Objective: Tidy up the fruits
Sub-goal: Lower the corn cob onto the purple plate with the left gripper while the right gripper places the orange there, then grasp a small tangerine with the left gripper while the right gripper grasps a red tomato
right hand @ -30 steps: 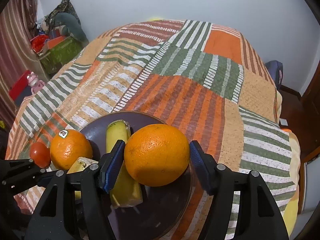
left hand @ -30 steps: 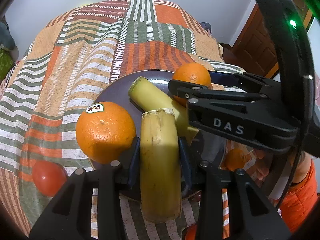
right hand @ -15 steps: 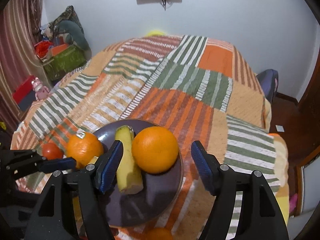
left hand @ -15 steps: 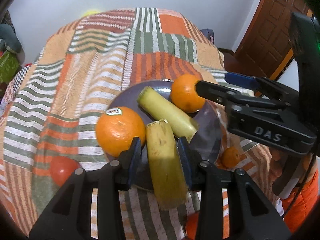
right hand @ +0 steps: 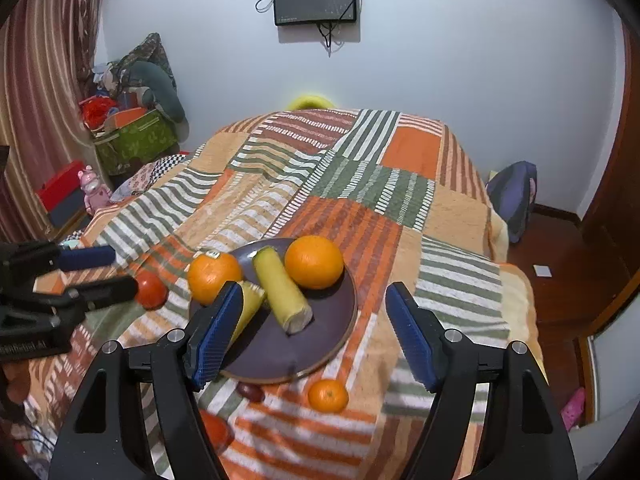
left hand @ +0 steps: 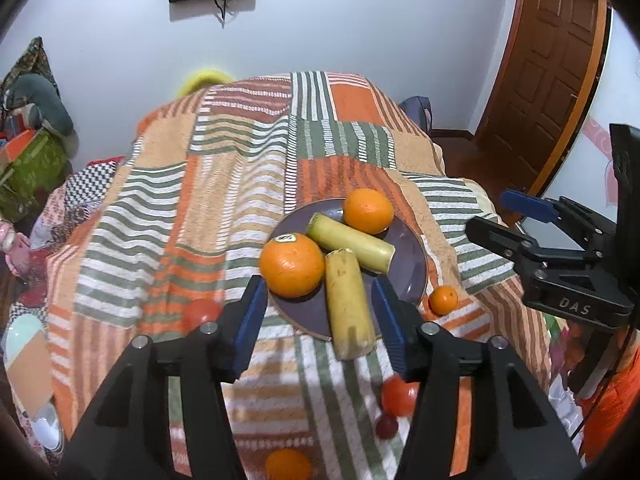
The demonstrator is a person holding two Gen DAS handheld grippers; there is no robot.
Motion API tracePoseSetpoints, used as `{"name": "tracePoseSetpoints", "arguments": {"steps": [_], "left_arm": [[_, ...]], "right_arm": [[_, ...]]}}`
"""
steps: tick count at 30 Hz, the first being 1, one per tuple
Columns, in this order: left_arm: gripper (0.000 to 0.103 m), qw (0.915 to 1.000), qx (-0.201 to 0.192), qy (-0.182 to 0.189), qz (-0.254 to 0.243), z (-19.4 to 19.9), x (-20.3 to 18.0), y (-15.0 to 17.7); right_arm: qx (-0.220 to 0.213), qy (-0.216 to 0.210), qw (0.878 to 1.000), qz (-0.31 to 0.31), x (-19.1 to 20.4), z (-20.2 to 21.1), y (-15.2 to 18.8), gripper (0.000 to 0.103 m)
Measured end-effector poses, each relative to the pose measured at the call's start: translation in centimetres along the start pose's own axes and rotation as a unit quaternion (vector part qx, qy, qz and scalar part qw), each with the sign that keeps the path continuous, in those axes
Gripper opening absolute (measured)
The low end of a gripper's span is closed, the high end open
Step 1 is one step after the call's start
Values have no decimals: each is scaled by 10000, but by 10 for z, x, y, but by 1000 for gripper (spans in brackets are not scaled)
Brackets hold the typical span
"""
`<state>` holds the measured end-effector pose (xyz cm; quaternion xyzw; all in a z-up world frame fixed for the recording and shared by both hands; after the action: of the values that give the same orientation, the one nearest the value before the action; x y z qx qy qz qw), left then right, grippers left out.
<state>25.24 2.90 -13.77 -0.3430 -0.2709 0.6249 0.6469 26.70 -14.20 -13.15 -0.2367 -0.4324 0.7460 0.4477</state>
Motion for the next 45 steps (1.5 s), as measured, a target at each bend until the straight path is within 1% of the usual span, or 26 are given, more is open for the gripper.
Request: {"name": "tracePoseSetpoints", "arguments": {"steps": [6,8,11,13,16,20,26,29,31,33,34,36,40,42,43,45], "left_arm": [[61,9999,27,-103,-31,26,10,18],[62,9999,94,-126,-11,32,12,26],[67,9997,193,-138,67,42,17,41],[67,9995,250,-184,77,47,19,51],[67,9990,391,-197,104,48,22,66],[67,9973,680,-215,156,43,23,90],[67,9946,1003,-178,187,32,26,120],[67,9927,1155,-132,308,25,29,132],[64,9915,1233,-92,410,21,33,137],[58,9908,1280,-74,425,18,34,141],[57,9905,1299,-57,439,17,34,143],[51,9902,1315,-20,463,15,35,145],[46,9900,1299,129,539,13,33,148],[38,9901,1282,198,530,12,31,147],[37,9902,1273,228,520,12,29,147],[37,9909,1247,205,461,10,27,146]], "right_arm": [[49,-91,9999,-9,15,21,17,73],[99,-178,9998,-49,22,25,25,73],[178,-340,9992,-108,33,29,37,73],[253,-428,9987,-130,40,31,45,73],[414,-603,9972,-185,50,28,58,73],[619,-679,9955,-220,58,16,72,73],[836,-651,9941,-252,63,7,89,73],[960,-665,9929,-245,67,4,97,72],[1030,-684,9920,-259,69,0,101,65],[1102,-688,9911,-304,69,-3,104,63],[1130,-693,9906,-325,69,-5,105,59],[1207,-723,9892,-409,69,-8,108,58],[1317,-719,9877,-429,70,-13,111,56],[1354,-763,9869,-440,71,-15,113,53],[1359,-786,9866,-450,71,-15,113,51],[1378,-853,9856,-482,72,-16,113,49]]}}
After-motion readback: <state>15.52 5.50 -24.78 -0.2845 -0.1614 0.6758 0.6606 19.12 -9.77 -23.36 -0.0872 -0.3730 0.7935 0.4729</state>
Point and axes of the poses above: each gripper's, at about its wrist camera, not at the fingertips, and z roughly against the way its jaws point, x to its left, y to its underside, the point moved 3 cm from there along -z, roughly the way its jaws point, and after that the axes turned 10 degrees about -x, right-handed, at the moved point
